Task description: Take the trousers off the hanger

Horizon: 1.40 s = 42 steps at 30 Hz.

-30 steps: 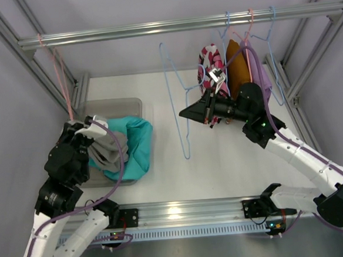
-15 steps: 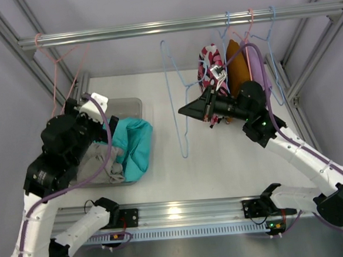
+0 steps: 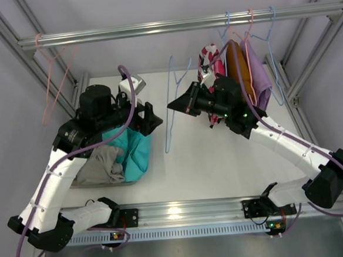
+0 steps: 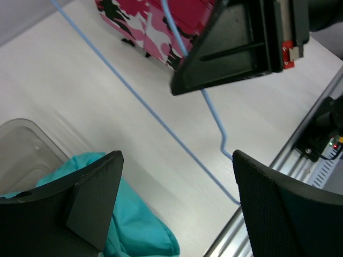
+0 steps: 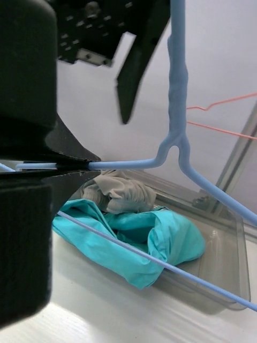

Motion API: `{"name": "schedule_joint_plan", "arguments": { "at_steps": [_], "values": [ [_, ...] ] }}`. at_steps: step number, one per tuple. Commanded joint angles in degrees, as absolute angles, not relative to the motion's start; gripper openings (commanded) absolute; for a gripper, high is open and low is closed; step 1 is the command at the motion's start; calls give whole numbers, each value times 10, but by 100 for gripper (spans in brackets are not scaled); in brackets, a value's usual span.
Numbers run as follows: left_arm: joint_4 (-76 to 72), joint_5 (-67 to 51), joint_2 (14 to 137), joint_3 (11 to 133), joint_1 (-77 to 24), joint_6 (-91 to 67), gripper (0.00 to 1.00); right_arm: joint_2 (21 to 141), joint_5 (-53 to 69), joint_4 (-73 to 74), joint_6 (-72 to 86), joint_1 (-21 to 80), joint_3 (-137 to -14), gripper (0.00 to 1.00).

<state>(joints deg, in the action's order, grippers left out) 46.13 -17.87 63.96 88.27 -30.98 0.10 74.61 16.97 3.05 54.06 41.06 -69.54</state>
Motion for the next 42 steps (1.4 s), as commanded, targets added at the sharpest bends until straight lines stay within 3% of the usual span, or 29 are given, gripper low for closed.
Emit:
{"name": "schedule_joint_plan", "arguments": {
  "at_steps": [1,7,13,20,23,24,27,28,30,31,32,33,34,35,36,42],
  "values": [
    [408,-198,632,864,-329,-45,87,767,85,96,588,439,-756,0],
    [413,-193,643,845,-368,-45,87,819,56,105,607,462,-792,0],
    [423,-108,659,826,-395,-25,87,832,51,97,597,478,-819,0],
    [434,19,681,810,-415,27,72,825,54,87,593,487,-817,0],
    [431,31,682,810,-416,31,50,828,56,81,595,488,-816,0],
    [431,29,680,810,-416,31,31,828,57,79,594,489,-816,0],
    [422,37,666,806,-416,24,0,831,65,69,592,490,-814,0],
    [423,44,653,803,-416,17,0,831,69,66,586,490,-814,0],
    [423,41,638,794,-414,2,0,831,73,58,582,489,-812,11],
    [422,37,621,785,-412,-3,0,828,78,48,579,488,-810,34],
    [420,35,614,781,-403,-24,0,826,82,45,576,487,-809,48],
    [418,32,606,778,-395,-31,0,821,85,46,572,485,-809,71],
    [418,31,593,773,-383,-46,0,817,86,49,563,483,-808,87],
    [420,30,585,772,-362,-53,0,811,85,52,557,481,-805,95],
    [426,20,572,770,-350,-68,0,800,85,52,546,478,-802,99],
    [470,-16,528,764,-239,-115,0,743,88,41,476,477,-775,100]
  ]
}}
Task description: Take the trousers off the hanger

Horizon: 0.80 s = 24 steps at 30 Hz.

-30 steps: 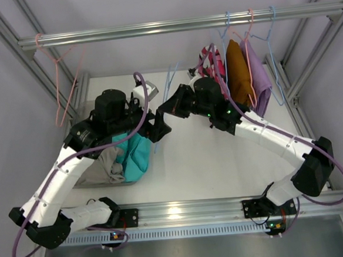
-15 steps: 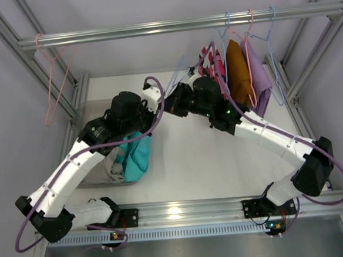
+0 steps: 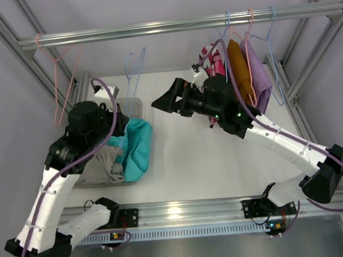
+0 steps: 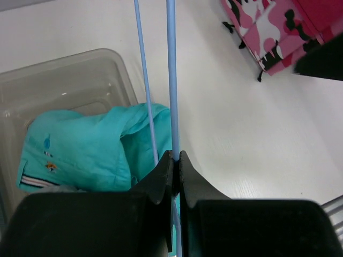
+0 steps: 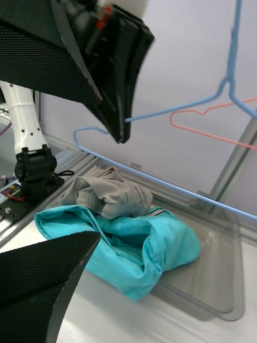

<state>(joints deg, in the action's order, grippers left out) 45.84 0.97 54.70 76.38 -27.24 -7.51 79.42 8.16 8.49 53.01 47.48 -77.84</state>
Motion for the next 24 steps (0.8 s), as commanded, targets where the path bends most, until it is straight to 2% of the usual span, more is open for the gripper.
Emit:
{"name": "schedule_joint_plan", "arguments": {
  "at_steps": [1,11,19,24],
  "values": [
    [474,-18,524,770,-215,-119,0,733,88,35,464,477,-764,99],
    [489,-74,521,830,-96,-141,0,657,71,31,396,477,-726,100],
    [515,-129,640,986,-5,-115,0,644,76,41,375,475,-726,100],
    [527,-189,713,1035,61,-113,0,633,72,38,378,476,-717,99]
  ]
}}
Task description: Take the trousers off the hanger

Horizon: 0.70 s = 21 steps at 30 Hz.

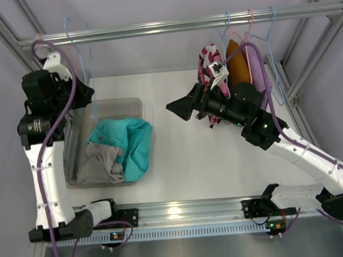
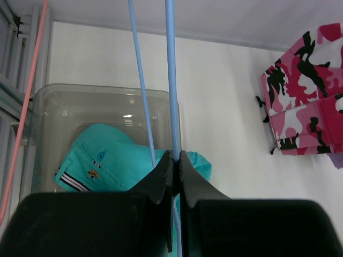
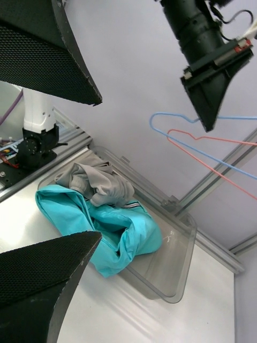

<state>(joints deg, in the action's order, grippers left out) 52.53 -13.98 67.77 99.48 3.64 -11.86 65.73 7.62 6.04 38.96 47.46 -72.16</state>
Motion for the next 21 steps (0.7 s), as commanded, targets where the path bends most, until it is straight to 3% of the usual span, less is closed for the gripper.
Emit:
{"name": "schedule_joint_plan", "arguments": {
  "at_steps": [1,8,16,19,21],
  "values": [
    [532,-196,723,1043,82,-114,0,631,72,37,379,475,-715,100],
    [534,-207,770,1056,111,-100,0,621,68,40,374,472,-708,99],
    [525,-208,744,954,112,-76,0,618,67,41,367,471,-706,99],
    [522,-206,724,929,112,-68,7,616,62,41,363,470,-705,99],
    [525,-207,715,914,112,-61,21,615,59,41,360,470,-703,100]
  ]
}}
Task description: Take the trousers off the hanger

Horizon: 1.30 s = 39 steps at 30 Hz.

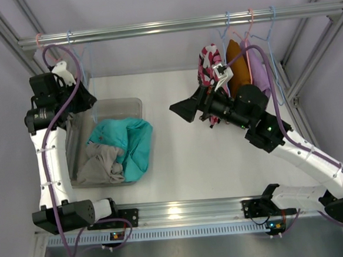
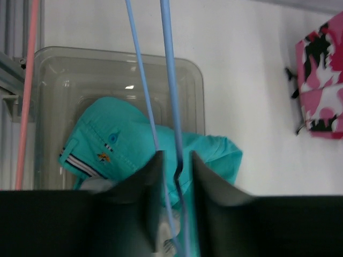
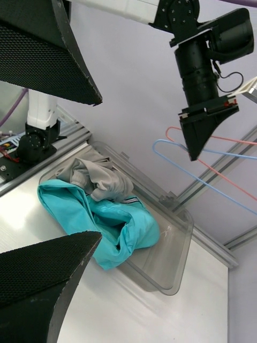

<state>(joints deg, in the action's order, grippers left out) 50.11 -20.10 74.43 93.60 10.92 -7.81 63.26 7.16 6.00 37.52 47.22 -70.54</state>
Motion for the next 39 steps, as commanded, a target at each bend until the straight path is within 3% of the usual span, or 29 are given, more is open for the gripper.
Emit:
{"name": "schedule_joint_plan", "arguments": {
  "at_steps": [1,2,4,5,6,13,17,19,29,39],
  "values": [
    [524,-206,712,911,112,-61,29,615,59,40,358,470,-703,99],
    [525,-207,710,910,112,-54,54,616,60,39,353,470,-703,99],
    [526,-198,707,914,112,-52,78,616,57,37,347,470,-705,99],
    [526,-197,702,917,112,-48,95,615,55,35,340,469,-706,99],
    [533,-199,701,925,112,-44,99,615,53,34,335,469,-708,99],
    [545,-234,634,935,112,-52,99,589,18,51,274,464,-708,99],
    [599,-275,606,975,112,21,99,557,-26,90,193,453,-730,100],
    [609,-238,605,990,112,38,99,547,-30,110,174,438,-738,99],
    [644,-107,722,1113,111,125,99,463,19,149,197,210,-705,100],
    [503,-129,636,999,111,115,99,318,27,164,184,18,-605,100]
  ]
}}
